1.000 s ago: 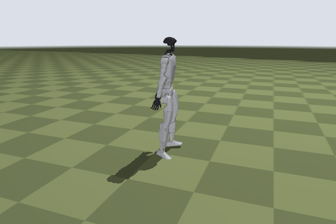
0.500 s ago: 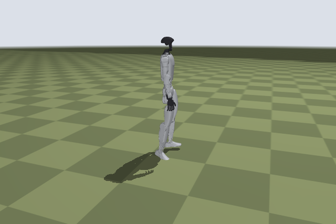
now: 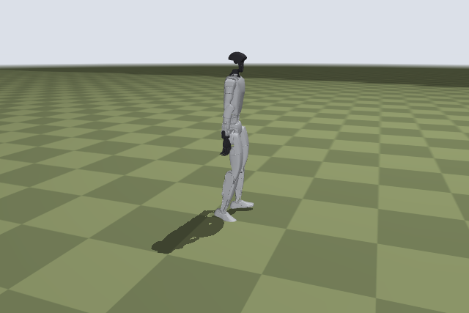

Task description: Upper body actions

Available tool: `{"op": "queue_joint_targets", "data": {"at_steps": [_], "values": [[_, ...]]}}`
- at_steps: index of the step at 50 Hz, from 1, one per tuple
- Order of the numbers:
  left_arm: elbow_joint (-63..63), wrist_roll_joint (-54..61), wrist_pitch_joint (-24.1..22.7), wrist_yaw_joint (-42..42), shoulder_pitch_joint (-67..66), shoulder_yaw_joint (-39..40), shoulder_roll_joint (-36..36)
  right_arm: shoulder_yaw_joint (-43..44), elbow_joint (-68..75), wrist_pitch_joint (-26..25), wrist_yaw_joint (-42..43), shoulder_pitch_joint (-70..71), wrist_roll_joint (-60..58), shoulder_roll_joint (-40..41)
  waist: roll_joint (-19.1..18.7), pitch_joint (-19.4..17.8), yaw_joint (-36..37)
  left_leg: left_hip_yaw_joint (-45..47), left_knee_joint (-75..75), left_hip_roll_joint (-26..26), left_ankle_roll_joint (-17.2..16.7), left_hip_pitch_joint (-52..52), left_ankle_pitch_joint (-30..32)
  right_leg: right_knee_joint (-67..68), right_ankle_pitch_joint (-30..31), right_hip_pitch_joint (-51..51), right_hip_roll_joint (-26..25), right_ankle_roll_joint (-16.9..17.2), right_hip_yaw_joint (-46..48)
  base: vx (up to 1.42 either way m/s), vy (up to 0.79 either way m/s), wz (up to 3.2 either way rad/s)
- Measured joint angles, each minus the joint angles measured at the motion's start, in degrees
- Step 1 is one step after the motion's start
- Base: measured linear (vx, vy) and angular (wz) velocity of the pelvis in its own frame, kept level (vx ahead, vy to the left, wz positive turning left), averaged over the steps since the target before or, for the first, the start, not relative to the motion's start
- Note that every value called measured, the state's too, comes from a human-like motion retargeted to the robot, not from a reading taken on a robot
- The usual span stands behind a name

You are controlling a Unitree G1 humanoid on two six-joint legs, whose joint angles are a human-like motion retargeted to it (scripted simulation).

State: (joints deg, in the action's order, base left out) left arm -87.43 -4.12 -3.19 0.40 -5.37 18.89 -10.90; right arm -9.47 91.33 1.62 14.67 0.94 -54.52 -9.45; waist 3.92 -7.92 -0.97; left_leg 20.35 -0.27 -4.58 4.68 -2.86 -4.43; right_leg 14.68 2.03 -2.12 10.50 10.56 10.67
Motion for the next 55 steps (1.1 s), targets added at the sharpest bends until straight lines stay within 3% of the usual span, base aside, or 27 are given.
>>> {"op": "queue_joint_targets", "data": {"at_steps": [2,8,15,24,35,45,49,55], "values": [[0.3,0.1,0.3,-0.4,-0.1,-0.1,0.2,1.7,1.0,0.6,-5.2,-0.1,2.2,-0.3,0.5,1.2,-0.1,0.5,0.0,-0.5,-0.2,0.3,-0.1,-4.6,-0.6,-2.1,0.6,-3.0,7.2,-0.01,-0.07,-0.14],[0.1,0.8,0.8,-0.5,1.7,-2.0,1.5,6.9,1.6,-0.2,-17.6,1.6,11.6,-0.9,0.2,1.9,0.1,1.2,0.1,-0.3,-0.8,0.1,0.1,-9.6,2.8,-3.5,0.6,-2.3,9.3,-0.07,-0.09,-0.10],[1.9,-0.5,-0.7,-1.4,1.5,-4.6,2.1,6.8,-1.6,0.9,-15.7,3.0,17.0,0.7,-1.0,3.0,-2.5,1.3,-0.1,1.6,-2.0,-0.3,0.6,-11.7,3.4,-3.9,-2.2,-4.4,7.7,-0.07,-0.13,-0.05],[1.9,-2.6,-0.6,0.9,2.1,-6.6,1.5,3.0,-5.1,3.4,-18.6,3.1,12.7,2.1,-1.5,3.3,-3.9,0.9,0.9,4.5,-4.3,-0.6,1.2,-12.4,2.7,-4.3,-5.2,-6.7,5.5,-0.09,-0.18,0.00],[2.3,-1.1,-1.2,1.2,2.1,-5.9,2.5,3.5,1.7,-0.2,-16.2,2.3,11.3,0.6,-0.9,2.3,-4.9,-2.0,6.7,7.1,-7.4,2.4,1.3,-13.8,1.0,-6.3,-7.5,-9.1,6.3,-0.09,-0.17,0.33],[0.3,0.7,-0.9,3.2,2.4,-5.9,3.0,6.5,2.8,-1.7,-14.1,2.1,11.8,-2.5,0.8,-0.7,-4.9,-9.3,14.6,4.7,-9.8,6.5,2.0,-14.8,1.0,-6.9,-5.4,-10.2,9.5,-0.12,-0.06,0.28],[-0.8,0.0,-0.4,4.4,1.0,-5.5,3.4,7.1,2.3,-1.9,-13.5,2.9,11.5,-3.4,0.0,0.0,-4.8,-12.3,14.6,3.5,-10.0,5.3,2.6,-14.7,1.3,-6.2,-5.4,-10.2,8.6,-0.01,0.07,-0.28],[-1.5,-1.7,0.6,2.6,-1.6,-5.3,3.6,8.5,0.4,-1.0,-13.7,3.2,13.3,-2.6,-2.2,2.7,-6.6,-7.0,7.4,4.7,-8.5,2.2,0.3,-14.4,1.2,-5.2,-6.9,-9.9,7.3,0.07,0.10,-0.15]]}}
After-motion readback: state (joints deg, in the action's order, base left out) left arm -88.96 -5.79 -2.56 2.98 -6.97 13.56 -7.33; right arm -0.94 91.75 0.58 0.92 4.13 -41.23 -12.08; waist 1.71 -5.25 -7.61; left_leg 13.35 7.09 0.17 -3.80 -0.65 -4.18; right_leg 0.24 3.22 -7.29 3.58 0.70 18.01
